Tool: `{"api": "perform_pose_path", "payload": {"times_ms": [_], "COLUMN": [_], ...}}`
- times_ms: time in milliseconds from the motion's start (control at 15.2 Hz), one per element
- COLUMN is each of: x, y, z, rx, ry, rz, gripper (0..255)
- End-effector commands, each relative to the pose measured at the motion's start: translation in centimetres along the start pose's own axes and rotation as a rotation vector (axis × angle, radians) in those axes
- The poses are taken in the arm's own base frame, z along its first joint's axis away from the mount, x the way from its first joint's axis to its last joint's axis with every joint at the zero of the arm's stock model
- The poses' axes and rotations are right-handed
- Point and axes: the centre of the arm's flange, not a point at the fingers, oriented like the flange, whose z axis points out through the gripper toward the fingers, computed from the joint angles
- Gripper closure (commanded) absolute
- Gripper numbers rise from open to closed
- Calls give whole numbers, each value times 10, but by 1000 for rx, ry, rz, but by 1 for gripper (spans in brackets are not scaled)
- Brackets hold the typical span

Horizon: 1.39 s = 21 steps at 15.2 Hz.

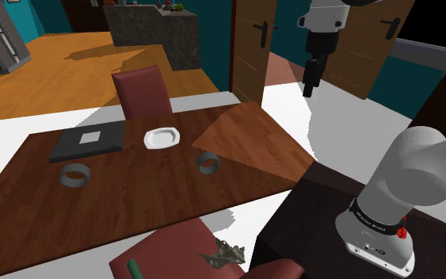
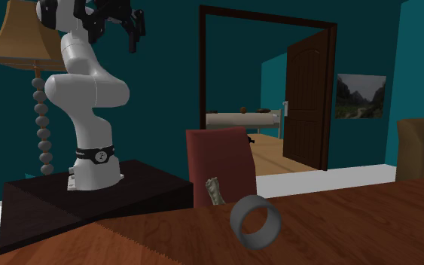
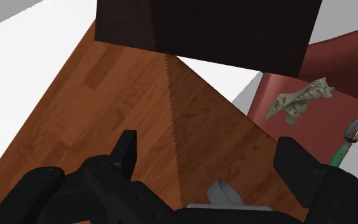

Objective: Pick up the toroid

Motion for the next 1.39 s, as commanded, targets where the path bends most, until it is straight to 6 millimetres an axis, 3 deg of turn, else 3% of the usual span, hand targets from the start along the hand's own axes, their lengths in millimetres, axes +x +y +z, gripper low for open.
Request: {"api": "perform_pose_path", "payload": {"times_ms": [0,660,1320], "x": [0,104,203], "y": [0,-12,-46], "z": [0,81,162], "rx": [0,-10,-19], "ry": [0,-1,-3], "rz": [0,-217,-435], "gripper": [0,0,0]}}
